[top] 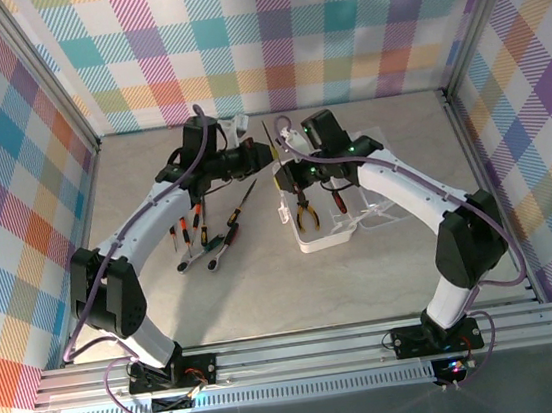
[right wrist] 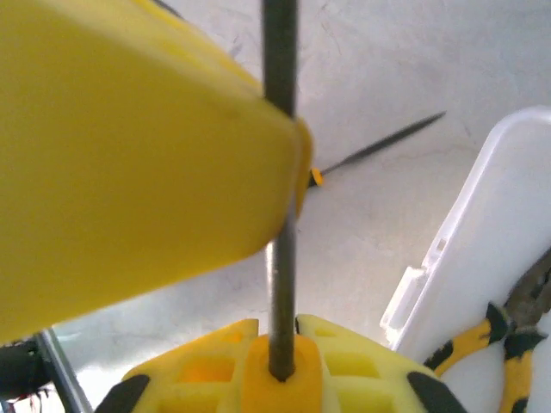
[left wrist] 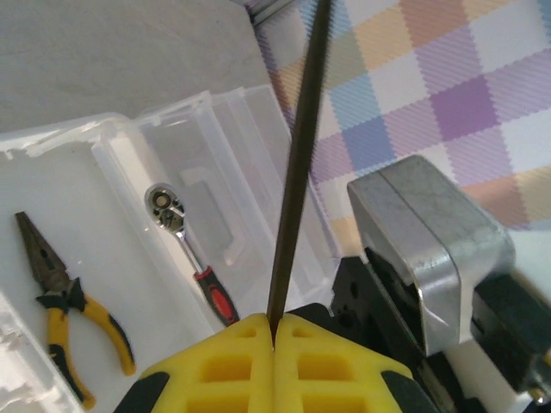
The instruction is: Pack the tool kit
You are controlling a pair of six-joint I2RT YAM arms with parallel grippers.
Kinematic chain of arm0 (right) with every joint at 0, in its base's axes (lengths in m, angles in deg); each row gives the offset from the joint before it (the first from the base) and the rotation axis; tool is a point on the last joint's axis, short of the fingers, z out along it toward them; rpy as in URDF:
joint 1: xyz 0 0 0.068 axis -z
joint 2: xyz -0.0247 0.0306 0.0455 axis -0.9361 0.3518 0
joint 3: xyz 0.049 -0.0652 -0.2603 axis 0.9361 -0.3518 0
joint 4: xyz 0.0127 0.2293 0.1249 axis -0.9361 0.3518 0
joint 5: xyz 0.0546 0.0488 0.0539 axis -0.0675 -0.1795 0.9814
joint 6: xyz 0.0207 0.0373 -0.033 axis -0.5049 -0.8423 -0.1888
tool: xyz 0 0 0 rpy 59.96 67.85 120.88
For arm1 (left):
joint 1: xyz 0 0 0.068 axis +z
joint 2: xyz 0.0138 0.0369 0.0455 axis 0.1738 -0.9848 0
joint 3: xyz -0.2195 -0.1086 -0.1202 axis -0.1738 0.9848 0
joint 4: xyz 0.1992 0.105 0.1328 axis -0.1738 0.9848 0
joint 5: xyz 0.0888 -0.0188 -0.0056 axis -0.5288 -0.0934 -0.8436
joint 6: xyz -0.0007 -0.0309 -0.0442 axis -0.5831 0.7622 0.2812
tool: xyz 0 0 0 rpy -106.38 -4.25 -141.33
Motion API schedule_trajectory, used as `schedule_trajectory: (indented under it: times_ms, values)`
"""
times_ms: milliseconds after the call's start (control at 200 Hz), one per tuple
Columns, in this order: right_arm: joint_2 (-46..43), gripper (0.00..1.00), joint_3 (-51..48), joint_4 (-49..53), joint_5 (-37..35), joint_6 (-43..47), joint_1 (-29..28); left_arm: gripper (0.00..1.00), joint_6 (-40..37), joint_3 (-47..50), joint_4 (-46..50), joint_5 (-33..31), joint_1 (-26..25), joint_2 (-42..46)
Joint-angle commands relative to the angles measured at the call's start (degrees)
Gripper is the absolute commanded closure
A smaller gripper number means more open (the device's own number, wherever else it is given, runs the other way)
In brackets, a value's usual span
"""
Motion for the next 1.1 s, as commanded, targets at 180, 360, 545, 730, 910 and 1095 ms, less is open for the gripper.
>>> schedule_trajectory:
  times_ms: [180,360,545,730,910,1095]
  values:
    - [-8.56,1.0,-2.32,10.09,-7.02,3.71,8.22,0.48,-9.44,-2.61,16.15,-10.19,7.02,4.51]
    - [-9.47,1.0,-2.62,18.26,-12.65,7.49,15.55,0.06,-16.59,-1.34,23.71,-20.27,10.68,7.27]
    - [-4.01,1.0,-0.7,24.5,-21.41,9.47,16.81,0.0,-18.87,-0.61,31.07,-31.52,13.05,4.02]
    - [-0.21,1.0,-0.21,25.75,-26.16,9.35,16.82,0.0,-18.0,2.07,29.82,-31.26,13.96,2.73]
    - [0.53,0.99,-0.36,25.74,-27.29,9.48,16.92,0.0,-17.9,1.93,29.41,-30.64,13.94,1.46]
    - [-0.12,0.92,-0.77,25.56,-27.65,9.65,16.92,0.0,-18.17,1.92,29.5,-31.17,13.96,0.89]
